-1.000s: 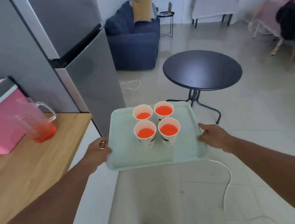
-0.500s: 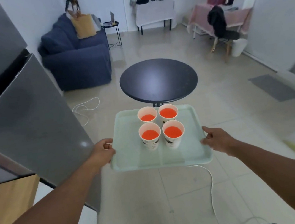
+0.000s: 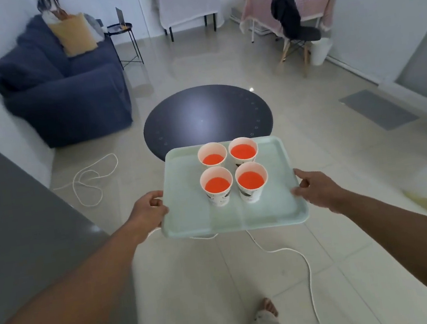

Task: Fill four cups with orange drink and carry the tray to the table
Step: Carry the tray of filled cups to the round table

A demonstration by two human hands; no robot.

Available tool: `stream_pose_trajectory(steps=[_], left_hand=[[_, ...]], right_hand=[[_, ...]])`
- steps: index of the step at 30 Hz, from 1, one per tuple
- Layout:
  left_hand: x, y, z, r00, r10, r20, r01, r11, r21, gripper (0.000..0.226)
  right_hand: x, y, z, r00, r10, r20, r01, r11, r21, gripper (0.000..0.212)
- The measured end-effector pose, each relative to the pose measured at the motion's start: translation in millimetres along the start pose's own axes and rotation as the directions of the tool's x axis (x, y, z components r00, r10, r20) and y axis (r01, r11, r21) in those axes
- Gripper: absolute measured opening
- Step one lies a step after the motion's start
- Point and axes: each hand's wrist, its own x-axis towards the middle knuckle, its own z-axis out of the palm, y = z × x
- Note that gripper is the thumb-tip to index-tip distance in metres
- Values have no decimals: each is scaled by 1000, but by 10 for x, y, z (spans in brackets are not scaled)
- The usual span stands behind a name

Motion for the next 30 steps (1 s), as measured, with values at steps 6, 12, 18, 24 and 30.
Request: stream_pose_trajectory(steps=[6, 12, 18, 24, 30], left_hand=[[792, 332, 201, 998, -40, -48, 40, 999, -1, 45], [1514, 560, 272, 993, -74, -87, 74, 997, 6, 44], [2321, 715, 210, 993, -87, -78, 89, 996, 27, 42], [3211, 894, 90, 995, -82, -48, 84, 995, 44, 43], [3914, 1032, -36, 994, -110, -9, 110, 992, 66, 44]], right_hand=[[931, -166, -144, 999, -19, 27, 19, 1000, -1, 68], [1777, -385, -181, 998, -1, 64, 1, 1000, -7, 70], [2525, -581, -11, 998, 6, 70, -5, 1000, -17, 66], [3155, -845, 208, 999, 23, 40, -24, 1000, 7, 62], [3699, -1067, 335, 997, 83, -3, -83, 996, 43, 66]])
